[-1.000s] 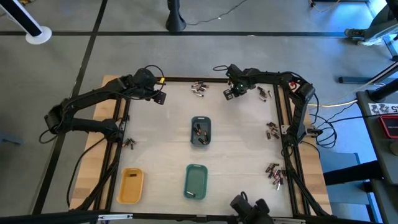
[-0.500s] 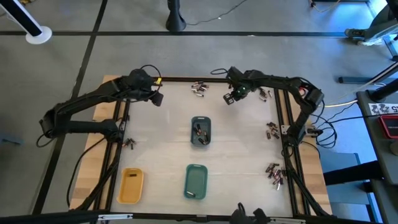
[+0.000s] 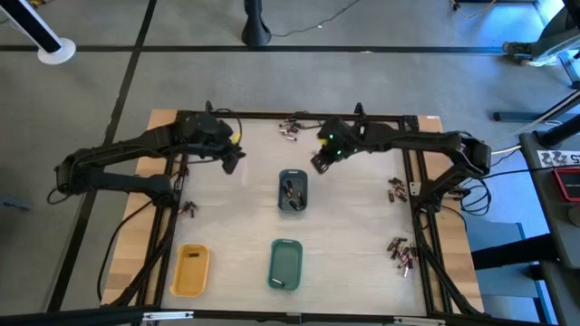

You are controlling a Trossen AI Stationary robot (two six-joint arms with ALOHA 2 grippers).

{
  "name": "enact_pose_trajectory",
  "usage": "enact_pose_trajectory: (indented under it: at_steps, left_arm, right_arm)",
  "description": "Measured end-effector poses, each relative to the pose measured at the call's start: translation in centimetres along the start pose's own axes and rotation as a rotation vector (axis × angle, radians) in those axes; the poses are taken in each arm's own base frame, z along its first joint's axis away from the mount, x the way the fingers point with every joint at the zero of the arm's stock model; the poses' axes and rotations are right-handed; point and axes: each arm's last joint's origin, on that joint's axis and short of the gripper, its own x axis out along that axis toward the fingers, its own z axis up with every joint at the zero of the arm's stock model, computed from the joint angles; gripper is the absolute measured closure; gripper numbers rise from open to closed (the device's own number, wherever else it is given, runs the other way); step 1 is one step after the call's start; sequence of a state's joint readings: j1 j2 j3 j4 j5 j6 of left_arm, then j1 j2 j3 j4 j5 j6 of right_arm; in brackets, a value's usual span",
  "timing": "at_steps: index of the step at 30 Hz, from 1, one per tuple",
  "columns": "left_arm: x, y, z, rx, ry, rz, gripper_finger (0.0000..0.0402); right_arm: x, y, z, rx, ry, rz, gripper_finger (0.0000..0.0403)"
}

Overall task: Sort batteries
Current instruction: Put the small black battery into the yellow bin

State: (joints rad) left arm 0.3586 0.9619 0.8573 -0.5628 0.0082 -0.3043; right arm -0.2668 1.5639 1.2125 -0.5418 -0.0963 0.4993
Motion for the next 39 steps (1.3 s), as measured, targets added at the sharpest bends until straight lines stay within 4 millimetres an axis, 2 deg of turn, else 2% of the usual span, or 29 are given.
enact_pose_trajectory:
  at_steps: [3, 6, 12, 17, 23, 28, 39]
  left_arm:
    - [0.2, -1.2, 0.1, 0.083, -0.105, -0.081, 0.0265]
    - [1.0, -1.6, -1.1, 0.057, -0.244, -0.221, 0.0265]
    - [2.1, -1.0, -4.0, -0.175, -0.495, -0.549, 0.0265]
    - [1.6, -0.7, -4.5, -0.289, -0.675, -0.672, 0.0265]
    - [2.3, -0.6, -4.7, -0.382, -0.714, -0.543, 0.0265]
    - [2.9, -0.9, -4.6, -0.399, -0.726, -0.545, 0.0265]
    - [4.6, -2.9, -2.1, -0.348, -0.714, -0.554, 0.0265]
  right_arm:
    - [0.0, 2.9, 0.0, -0.046, -0.093, 0.143, 0.0387]
    - [-0.3, 5.4, 0.3, -0.075, -0.211, 0.265, 0.0387]
    - [-1.2, 8.4, 1.2, -0.088, -0.429, 0.442, 0.0387]
    - [-1.1, 8.5, 1.9, -0.086, -0.486, 0.497, 0.0387]
    - [-1.3, 7.4, 2.9, -0.084, -0.505, 0.525, 0.0387]
    - [-1.4, 6.6, 3.6, -0.077, -0.517, 0.523, 0.0387]
    - [-1.4, 6.3, 3.7, -0.119, -0.511, 0.53, 0.0387]
